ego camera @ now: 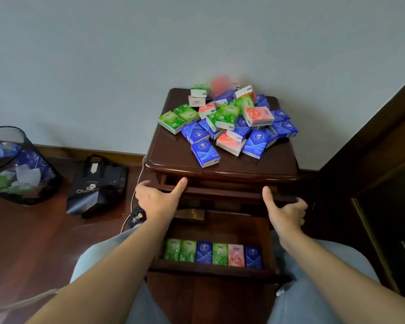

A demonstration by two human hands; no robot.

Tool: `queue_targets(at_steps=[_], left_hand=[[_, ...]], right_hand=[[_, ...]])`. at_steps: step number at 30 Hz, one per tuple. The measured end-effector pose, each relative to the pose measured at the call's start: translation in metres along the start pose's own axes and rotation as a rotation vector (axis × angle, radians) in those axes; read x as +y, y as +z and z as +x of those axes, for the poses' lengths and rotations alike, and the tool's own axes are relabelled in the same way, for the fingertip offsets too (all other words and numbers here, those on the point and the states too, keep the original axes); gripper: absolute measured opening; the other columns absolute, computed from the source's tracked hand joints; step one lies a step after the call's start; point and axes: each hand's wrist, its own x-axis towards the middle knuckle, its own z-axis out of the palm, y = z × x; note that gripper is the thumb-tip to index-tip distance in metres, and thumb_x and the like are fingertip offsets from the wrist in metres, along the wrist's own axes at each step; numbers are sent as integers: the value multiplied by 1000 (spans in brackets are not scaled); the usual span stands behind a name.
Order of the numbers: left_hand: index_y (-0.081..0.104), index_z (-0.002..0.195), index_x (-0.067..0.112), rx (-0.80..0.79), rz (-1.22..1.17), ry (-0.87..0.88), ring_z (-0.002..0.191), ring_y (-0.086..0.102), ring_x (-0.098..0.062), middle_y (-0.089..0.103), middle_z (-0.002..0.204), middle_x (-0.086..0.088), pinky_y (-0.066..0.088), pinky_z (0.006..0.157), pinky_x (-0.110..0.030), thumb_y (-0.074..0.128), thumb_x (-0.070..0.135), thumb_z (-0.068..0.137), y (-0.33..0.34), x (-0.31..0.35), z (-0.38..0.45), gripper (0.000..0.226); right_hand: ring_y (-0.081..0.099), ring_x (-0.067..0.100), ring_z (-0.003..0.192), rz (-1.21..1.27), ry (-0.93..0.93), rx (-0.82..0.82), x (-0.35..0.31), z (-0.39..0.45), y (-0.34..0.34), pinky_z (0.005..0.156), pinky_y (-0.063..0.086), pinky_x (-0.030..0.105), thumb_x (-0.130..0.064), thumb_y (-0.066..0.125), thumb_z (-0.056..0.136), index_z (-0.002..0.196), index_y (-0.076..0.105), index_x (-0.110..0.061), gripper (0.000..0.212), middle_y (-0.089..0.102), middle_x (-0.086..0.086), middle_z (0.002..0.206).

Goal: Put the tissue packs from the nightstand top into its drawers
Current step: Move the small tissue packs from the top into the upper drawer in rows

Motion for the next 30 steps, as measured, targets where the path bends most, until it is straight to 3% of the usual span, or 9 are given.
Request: queue_targets(at_steps=[4,7,9,11,13,15,17,22,30], left_hand=[[45,126,12,42,247,20,133,43,-36,49,132,-13,34,114,-46,87,49,69,-19,3,-21,80],[48,123,17,62,497,259,129,45,-36,51,128,-10,30,117,-48,78,30,68,-25,8,-41,64],[51,127,22,-58,611,463,134,43,-31,50,133,-5,26,122,-47,72,19,70,-29,8,-50,60],[53,130,33,-353,662,533,138,44,-23,56,139,3,26,123,-45,63,23,86,-36,6,-57,46],[53,127,44,-627,808,525,133,51,-17,65,132,9,22,123,-45,41,59,98,-40,1,-64,35],[56,124,48,-730,954,545,131,51,-19,64,133,12,22,115,-47,14,92,84,-42,-4,-77,73],[56,125,52,-731,990,570,131,47,-23,61,138,14,24,109,-48,5,105,69,-44,-8,-91,93],[55,123,53,-702,1035,592,129,48,-26,60,136,16,26,106,-48,12,101,74,-58,-17,-115,81],[56,123,51,-696,1045,569,126,49,-27,61,134,13,27,105,-49,13,97,78,-74,-34,-140,77]], right_hand=[[41,39,135,-229,-77,41,-4,-22,-23,104,46,51,-69,83,69,136,49,-13,94,53,15,140],[47,34,132,-459,-471,98,-15,-39,-30,111,42,45,-47,85,70,132,59,-19,72,60,8,136],[47,26,132,-601,-663,-62,-19,-52,-33,119,34,44,-43,77,77,124,63,-31,50,63,-4,132],[47,20,135,-729,-675,-332,-13,-65,-36,127,19,50,-62,57,89,125,60,-42,40,65,-11,129],[51,20,134,-900,-646,-547,-3,-74,-33,124,15,54,-90,25,87,131,56,-48,69,65,-14,132],[52,22,131,-1004,-693,-581,4,-83,-34,116,24,55,-105,11,70,133,54,-51,94,62,-16,135],[53,21,128,-1035,-714,-583,7,-90,-39,104,32,52,-106,14,67,132,53,-51,94,62,-15,132],[54,21,126,-1052,-748,-546,22,-113,-53,98,36,50,-96,24,82,131,55,-47,76,63,-13,129],[54,22,125,-1014,-742,-529,44,-140,-66,100,35,53,-96,9,80,129,58,-45,86,65,-12,129]])
